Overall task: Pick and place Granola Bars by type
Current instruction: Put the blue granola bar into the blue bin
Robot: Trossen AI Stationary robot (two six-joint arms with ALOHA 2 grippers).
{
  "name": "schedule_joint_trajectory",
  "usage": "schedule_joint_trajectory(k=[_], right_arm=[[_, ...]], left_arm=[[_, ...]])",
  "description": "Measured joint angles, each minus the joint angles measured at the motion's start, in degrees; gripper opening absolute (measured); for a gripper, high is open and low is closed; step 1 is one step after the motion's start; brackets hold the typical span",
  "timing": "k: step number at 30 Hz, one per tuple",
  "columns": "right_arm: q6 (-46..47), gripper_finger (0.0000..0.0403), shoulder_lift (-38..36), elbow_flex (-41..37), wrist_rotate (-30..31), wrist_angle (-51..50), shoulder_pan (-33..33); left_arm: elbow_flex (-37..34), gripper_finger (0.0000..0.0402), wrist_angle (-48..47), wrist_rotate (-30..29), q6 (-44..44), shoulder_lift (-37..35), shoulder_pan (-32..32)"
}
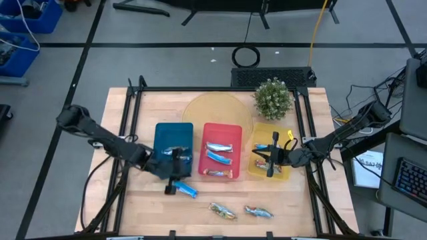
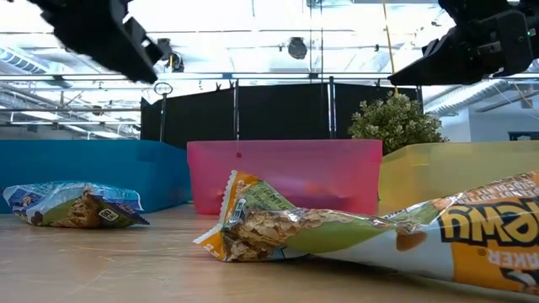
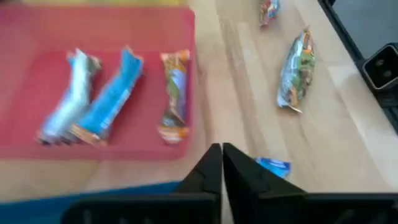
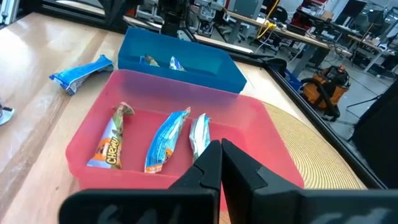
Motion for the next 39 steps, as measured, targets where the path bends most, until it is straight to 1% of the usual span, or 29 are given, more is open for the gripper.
schedule_joint_trajectory(k=[3,5,8,10,13,16,18,23,26,29,32,39], right_arm=[[0.02,0.0,-0.02,0.0,0.0,0.08,0.0],[0.04,0.0,-0.02,0.0,-0.04,-0.05,0.0],[0.24,0.0,0.0,0.0,-0.06,-0.34,0.0],[0.4,0.0,-0.02,0.0,-0.04,-0.14,0.0],[1.71,0.0,-0.02,0.0,-0.03,-0.18,0.0],[1.75,0.0,0.0,0.0,-0.07,-0.23,-0.01],[1.76,0.0,-0.02,0.0,-0.07,-0.2,0.0],[1.77,0.0,0.0,0.0,-0.06,-0.6,0.0],[1.68,0.0,-0.01,0.0,0.0,-0.62,0.0],[1.46,0.0,0.0,0.0,0.02,-0.67,0.0],[1.42,0.0,0.0,0.0,0.04,-0.93,0.0],[1.31,0.0,-0.02,0.0,0.11,-0.86,0.0]], left_arm=[[-0.19,0.0015,0.8,-2.41,-4.79,1.79,-3.02],[0.44,0.0016,-0.28,-3.46,-6.08,3.1,-4.96],[1.68,0.0021,-0.63,-2.26,-6.09,5.38,-7.22],[1.53,0.0034,-2.31,-1.38,-6.59,6.71,-8.72],[1.4,0.0071,-1.87,-0.76,-7.69,8.36,-9.99],[1.44,0.0118,-1.14,-2.05,-9.89,8.88,-9.82],[1.44,0.0149,-1.06,-2.01,-9.65,8.93,-9.68],[1.51,0.022,-0.53,1.34,-6.7,8.91,-9.77],[1.51,0.0245,-0.35,2.36,-5.88,9.58,-8.81],[1.49,0.0251,-0.18,2.77,-3.63,11.29,-8.01],[2.13,0.0249,1.18,2.91,-0.37,14.08,-7.74],[6.94,0.023,-4.76,2.1,4.68,20.99,-7.15]])
